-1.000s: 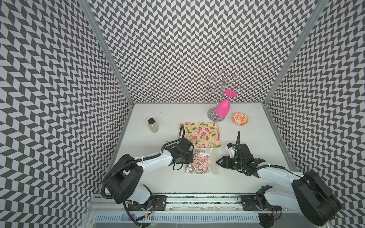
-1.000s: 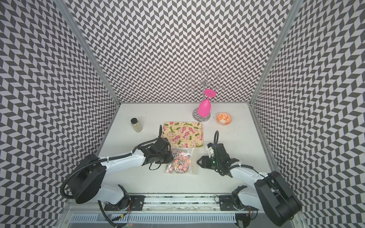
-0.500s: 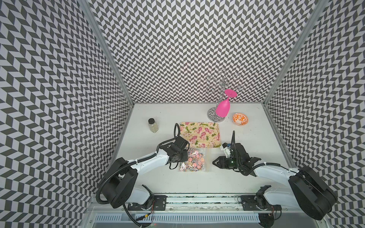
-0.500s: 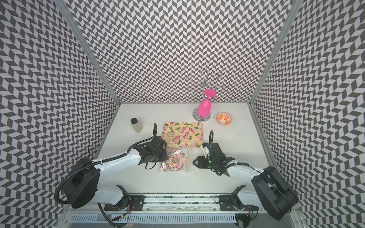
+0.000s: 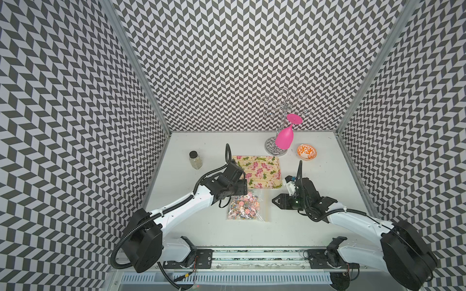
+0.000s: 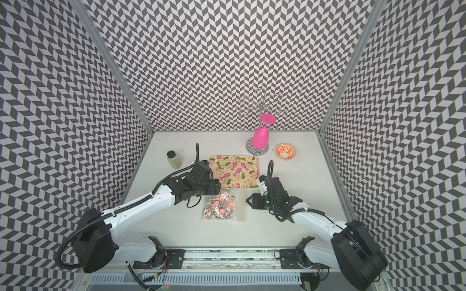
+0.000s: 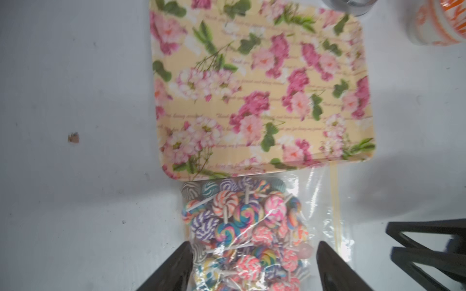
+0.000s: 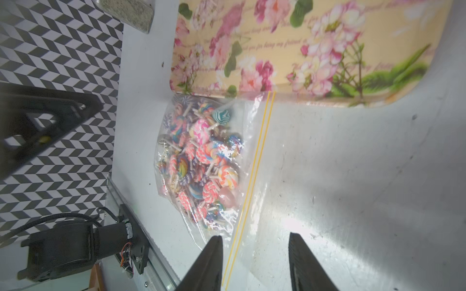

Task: Pour candies out of the ziploc bag
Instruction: Move the ziploc bag to the center of the board, then open the ziploc bag at the center of the board.

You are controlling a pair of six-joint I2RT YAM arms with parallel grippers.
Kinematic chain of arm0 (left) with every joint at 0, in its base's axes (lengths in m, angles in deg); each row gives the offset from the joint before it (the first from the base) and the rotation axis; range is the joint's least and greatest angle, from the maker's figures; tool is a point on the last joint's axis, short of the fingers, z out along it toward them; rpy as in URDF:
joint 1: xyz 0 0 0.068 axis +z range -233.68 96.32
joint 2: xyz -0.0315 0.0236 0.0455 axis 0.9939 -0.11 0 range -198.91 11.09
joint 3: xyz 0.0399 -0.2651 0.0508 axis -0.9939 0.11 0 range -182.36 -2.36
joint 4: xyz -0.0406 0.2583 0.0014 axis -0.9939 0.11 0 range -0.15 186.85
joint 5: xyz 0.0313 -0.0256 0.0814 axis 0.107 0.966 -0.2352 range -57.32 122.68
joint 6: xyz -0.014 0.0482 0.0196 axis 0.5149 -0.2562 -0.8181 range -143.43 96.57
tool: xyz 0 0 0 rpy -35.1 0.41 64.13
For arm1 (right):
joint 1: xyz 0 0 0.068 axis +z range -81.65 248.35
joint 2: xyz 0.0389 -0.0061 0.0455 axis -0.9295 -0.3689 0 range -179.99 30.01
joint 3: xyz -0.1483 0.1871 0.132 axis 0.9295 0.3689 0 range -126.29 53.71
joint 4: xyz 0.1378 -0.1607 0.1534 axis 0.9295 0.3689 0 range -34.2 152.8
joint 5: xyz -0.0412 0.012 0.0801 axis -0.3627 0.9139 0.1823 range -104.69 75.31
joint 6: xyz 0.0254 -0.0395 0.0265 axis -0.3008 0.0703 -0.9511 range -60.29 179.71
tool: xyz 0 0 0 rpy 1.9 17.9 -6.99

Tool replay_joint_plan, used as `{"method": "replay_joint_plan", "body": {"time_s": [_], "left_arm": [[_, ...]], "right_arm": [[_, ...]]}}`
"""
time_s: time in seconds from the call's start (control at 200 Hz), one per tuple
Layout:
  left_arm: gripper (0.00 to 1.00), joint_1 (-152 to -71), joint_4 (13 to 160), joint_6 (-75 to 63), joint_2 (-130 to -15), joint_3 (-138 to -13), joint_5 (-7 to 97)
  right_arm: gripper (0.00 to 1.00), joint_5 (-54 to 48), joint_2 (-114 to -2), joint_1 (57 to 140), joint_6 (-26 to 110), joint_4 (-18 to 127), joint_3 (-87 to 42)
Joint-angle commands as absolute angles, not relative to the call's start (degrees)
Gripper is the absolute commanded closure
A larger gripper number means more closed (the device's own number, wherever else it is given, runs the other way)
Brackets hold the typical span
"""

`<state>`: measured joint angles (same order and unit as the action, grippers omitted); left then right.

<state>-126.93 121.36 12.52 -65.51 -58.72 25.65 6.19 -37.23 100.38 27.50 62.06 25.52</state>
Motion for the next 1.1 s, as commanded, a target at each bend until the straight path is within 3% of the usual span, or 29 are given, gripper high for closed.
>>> {"method": "replay_joint_plan", "body": {"time_s": [0.0,0.045,0.155,0.29,0.526,1.097], "left_arm": [[0.27,-130.8,124.76,13.58,-65.66,-63.45,23.11],[0.31,-132.62,125.49,14.55,-66.72,-64.94,23.1],[0.55,-136.91,127.42,17.69,-70.91,-67.87,23.1],[0.64,-141.35,130.52,22.0,-79.18,-72.01,23.1],[0.65,-146.39,136.95,27.15,-91.3,-77.88,22.72],[0.61,-148.93,131.42,30.58,-97.47,-80.96,21.62]], "right_arm": [[0.55,0.18,-33.76,99.0,30.23,66.23,24.11],[0.55,-1.19,-32.0,97.94,30.55,67.09,24.39],[0.56,-2.99,-26.72,93.53,30.92,68.8,26.48],[0.56,-4.13,-20.45,89.38,30.98,67.86,30.06],[0.56,-5.37,-16.47,88.13,29.44,66.49,31.9],[0.56,-4.58,-15.43,87.97,28.69,65.12,34.28]]}}
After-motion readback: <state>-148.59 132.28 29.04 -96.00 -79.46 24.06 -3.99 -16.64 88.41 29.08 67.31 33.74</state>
